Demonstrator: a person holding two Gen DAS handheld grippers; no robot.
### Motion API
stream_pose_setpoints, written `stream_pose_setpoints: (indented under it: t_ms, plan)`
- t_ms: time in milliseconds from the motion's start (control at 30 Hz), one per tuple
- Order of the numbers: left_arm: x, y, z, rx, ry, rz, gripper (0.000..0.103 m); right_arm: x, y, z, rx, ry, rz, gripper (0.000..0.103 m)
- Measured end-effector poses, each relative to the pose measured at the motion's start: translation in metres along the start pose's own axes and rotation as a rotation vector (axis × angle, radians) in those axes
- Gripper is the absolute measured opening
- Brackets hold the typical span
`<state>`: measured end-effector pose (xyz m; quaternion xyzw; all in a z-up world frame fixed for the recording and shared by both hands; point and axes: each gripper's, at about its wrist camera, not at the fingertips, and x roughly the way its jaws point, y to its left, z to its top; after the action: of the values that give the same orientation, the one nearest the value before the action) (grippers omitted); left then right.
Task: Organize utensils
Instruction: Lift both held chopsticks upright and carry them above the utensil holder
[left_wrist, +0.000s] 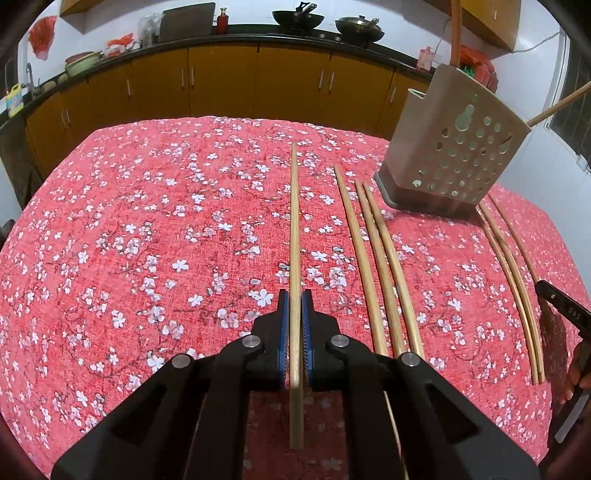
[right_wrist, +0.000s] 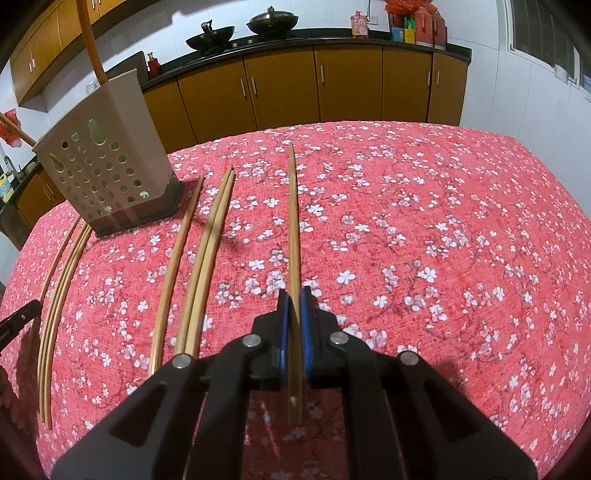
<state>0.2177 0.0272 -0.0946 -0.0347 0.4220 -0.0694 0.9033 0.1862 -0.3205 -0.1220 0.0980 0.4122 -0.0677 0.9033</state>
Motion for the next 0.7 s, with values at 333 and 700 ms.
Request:
stream_pose_setpoints:
  t_ms: [333, 700]
  plan:
    - [-0.009, -0.003, -0.008, 0.023, 0.003, 0.014, 0.008, -0.008, -0.001, -0.013, -0.005, 0.000, 0.006, 0.008]
    - [-0.018, -0.005, -0.008, 0.036, 0.001, 0.018, 0.007, -0.030, -0.002, -0.011, -0.002, -0.049, 0.009, 0.008]
